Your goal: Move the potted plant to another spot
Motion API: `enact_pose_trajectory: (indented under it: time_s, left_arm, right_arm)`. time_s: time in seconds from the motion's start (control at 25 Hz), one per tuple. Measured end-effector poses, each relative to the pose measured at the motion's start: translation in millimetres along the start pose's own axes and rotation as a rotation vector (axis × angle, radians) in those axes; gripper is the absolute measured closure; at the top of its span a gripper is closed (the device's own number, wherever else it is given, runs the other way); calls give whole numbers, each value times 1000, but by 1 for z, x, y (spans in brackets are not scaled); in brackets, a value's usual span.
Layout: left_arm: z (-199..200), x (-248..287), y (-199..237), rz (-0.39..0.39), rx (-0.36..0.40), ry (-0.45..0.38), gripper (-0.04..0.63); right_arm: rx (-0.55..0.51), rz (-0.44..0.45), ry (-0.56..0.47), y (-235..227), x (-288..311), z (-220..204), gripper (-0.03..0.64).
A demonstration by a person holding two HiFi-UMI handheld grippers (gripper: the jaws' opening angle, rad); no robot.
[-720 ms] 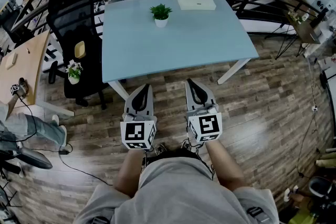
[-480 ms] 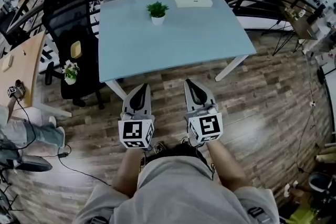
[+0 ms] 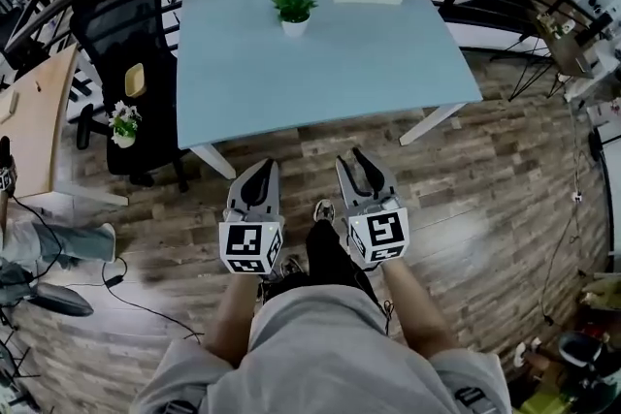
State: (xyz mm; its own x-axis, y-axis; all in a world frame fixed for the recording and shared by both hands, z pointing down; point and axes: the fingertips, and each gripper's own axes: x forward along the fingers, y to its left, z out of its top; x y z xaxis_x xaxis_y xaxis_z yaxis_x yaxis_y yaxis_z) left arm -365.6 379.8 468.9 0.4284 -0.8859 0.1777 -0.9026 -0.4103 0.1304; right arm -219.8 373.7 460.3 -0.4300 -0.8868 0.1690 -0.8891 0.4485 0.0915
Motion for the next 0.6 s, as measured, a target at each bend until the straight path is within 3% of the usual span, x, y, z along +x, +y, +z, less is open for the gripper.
enact_pose_trajectory:
  time_s: [0.32, 0.6]
  left_arm:
    - [11, 73, 39, 67, 11, 25, 583]
    - [22, 165, 45, 92, -25, 60, 583]
  right_arm:
    - [2, 81, 3, -44, 87, -3, 419]
    - [36, 125, -26, -112, 149, 6, 438]
